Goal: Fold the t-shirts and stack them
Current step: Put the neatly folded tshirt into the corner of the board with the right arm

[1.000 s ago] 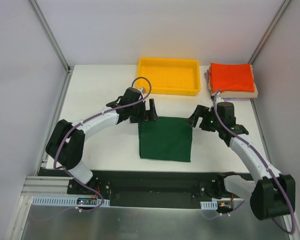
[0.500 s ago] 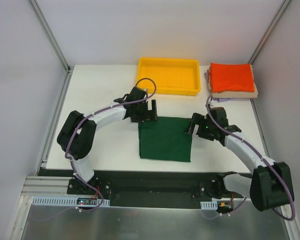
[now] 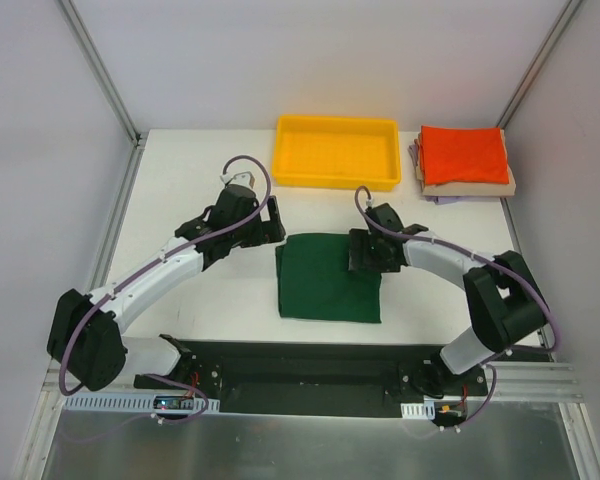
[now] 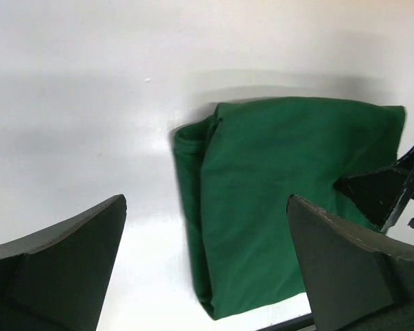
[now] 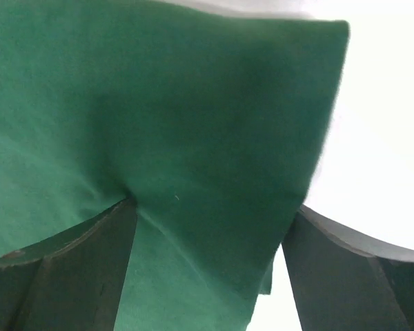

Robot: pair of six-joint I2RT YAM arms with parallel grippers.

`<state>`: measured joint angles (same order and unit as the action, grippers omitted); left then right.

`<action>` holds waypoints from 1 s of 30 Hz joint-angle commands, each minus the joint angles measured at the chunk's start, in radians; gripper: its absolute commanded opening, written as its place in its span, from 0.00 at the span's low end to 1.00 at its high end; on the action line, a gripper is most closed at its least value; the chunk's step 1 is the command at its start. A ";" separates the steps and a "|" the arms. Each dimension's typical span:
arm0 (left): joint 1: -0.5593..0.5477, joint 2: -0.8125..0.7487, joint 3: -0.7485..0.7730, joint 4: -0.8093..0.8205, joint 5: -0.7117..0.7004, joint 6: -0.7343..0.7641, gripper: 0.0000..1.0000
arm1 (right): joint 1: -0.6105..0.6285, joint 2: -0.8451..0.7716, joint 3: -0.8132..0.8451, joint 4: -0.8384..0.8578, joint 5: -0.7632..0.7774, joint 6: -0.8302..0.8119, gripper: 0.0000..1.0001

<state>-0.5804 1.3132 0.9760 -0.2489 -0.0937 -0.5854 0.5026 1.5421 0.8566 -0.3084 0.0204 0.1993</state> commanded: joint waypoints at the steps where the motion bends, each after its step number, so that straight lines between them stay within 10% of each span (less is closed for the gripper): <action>1: 0.008 -0.080 -0.072 -0.085 -0.110 -0.024 0.99 | 0.069 0.065 0.064 -0.043 0.081 -0.009 0.82; 11: 0.010 -0.149 -0.128 -0.147 -0.199 -0.036 0.99 | 0.212 0.242 0.130 -0.135 0.227 0.084 0.51; 17: 0.011 -0.175 -0.142 -0.171 -0.254 -0.033 0.99 | 0.226 0.251 0.125 -0.041 0.147 0.013 0.00; 30: 0.014 -0.396 -0.217 -0.188 -0.491 -0.063 0.99 | 0.200 0.050 0.282 -0.075 0.648 -0.320 0.00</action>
<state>-0.5777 0.9726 0.7818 -0.4126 -0.4625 -0.6235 0.7116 1.7088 1.0889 -0.3943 0.4026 0.0277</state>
